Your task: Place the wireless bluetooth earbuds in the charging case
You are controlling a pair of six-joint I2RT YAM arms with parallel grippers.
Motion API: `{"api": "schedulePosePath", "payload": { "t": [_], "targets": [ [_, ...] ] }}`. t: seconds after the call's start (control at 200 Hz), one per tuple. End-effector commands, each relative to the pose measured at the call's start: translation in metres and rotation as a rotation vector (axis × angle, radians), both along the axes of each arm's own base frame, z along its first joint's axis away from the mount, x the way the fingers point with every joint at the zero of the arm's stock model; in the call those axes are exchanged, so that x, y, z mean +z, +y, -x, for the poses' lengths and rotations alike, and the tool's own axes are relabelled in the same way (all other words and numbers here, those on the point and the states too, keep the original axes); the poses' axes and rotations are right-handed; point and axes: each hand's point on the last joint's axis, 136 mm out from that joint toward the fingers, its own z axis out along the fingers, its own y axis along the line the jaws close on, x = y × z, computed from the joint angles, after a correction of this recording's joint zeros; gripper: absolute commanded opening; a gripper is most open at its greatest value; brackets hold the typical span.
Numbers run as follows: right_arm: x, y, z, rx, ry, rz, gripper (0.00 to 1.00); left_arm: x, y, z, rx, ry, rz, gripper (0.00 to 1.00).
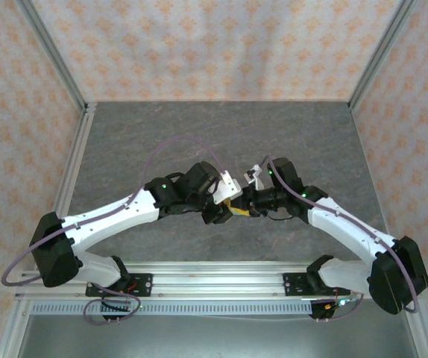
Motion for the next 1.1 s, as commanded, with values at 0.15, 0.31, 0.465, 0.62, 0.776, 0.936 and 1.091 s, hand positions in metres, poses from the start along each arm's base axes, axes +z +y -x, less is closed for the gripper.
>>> {"api": "schedulePosePath", "payload": {
  "t": [0.15,0.31,0.465,0.62,0.776,0.936,1.091],
  "targets": [
    [0.006,0.005,-0.001,0.01,0.023,-0.014,0.29,0.025,-0.006,-0.017,0.005,-0.066,0.066,0.48],
    [0.014,0.009,-0.01,-0.026,0.022,-0.043,0.2,0.028,-0.006,-0.021,0.011,-0.087,0.083,0.55],
    [0.022,0.013,-0.02,-0.073,0.022,-0.079,0.11,0.031,-0.004,-0.026,0.031,-0.108,0.107,0.64],
    [0.028,0.012,-0.029,-0.122,0.03,-0.094,0.1,0.046,0.006,-0.042,0.122,-0.122,0.177,0.73],
    [0.032,0.004,-0.047,-0.208,0.055,-0.116,0.09,0.073,0.029,-0.06,0.262,-0.155,0.276,0.81],
    [0.056,-0.003,-0.07,-0.298,0.071,-0.224,0.09,0.103,0.062,-0.068,0.407,-0.274,0.37,0.86],
    [0.088,-0.003,-0.083,-0.334,0.064,-0.32,0.09,0.129,0.075,-0.055,0.4,-0.369,0.5,0.9]
  ]
}}
